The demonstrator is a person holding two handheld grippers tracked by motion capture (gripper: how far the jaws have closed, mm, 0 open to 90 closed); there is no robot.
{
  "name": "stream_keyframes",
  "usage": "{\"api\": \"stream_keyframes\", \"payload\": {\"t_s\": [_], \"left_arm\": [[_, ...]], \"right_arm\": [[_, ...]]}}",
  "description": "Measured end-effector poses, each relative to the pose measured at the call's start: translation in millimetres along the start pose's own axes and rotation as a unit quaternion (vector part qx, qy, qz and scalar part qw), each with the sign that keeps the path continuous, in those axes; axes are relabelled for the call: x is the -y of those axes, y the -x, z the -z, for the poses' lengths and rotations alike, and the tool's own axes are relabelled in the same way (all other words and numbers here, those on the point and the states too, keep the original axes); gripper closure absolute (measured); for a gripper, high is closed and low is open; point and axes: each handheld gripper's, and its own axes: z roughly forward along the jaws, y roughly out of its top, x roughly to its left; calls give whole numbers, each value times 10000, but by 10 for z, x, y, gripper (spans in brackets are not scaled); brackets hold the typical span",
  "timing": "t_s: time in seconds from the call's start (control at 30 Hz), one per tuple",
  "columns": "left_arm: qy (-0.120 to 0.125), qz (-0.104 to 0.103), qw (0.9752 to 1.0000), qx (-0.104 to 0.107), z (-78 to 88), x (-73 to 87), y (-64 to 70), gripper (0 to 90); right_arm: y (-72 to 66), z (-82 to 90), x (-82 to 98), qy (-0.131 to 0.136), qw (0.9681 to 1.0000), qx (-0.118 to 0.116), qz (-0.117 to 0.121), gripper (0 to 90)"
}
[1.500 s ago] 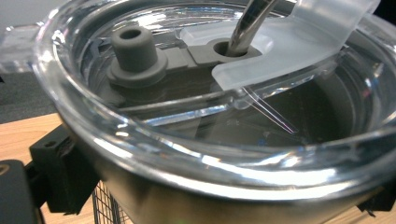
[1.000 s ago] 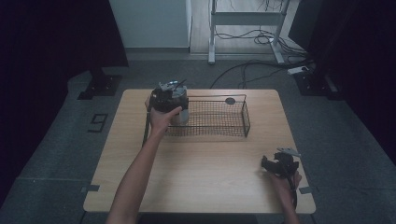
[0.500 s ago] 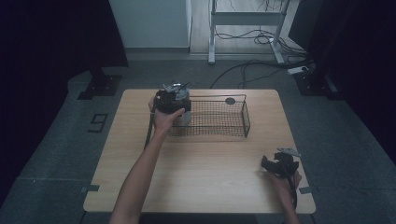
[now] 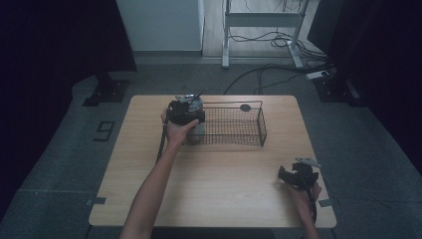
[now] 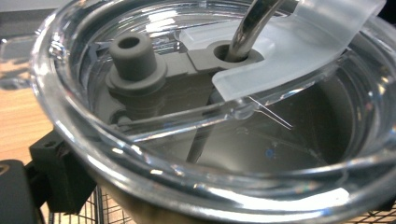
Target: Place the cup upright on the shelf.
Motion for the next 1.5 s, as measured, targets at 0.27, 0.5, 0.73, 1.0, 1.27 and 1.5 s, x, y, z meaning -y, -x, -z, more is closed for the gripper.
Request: {"api": "stream_keyframes", "payload": {"t_s": [0.27,0.5,0.73,1.0,1.27,1.5], "left_arm": [[-36,-3,10000,-33,-50,58,31,40],[-65,-16,10000,-18,-80,104,41,40],[-63,-128,9999,-1,-85,160,77,39],[93,-180,9998,-22,-55,234,95,39],[68,-92,9999,-107,-39,225,94,34],[460,-344,9983,-126,160,125,133,0]], "right_arm": [[0,0,0,0,10000,0,0,130],[0,0,0,0,10000,0,-1,130],[0,0,0,1,10000,-3,0,131],[-1,1,0,1,10000,-5,-1,132],[-1,1,0,1,10000,-5,-1,132],[0,0,0,2,10000,-5,3,132]]}}
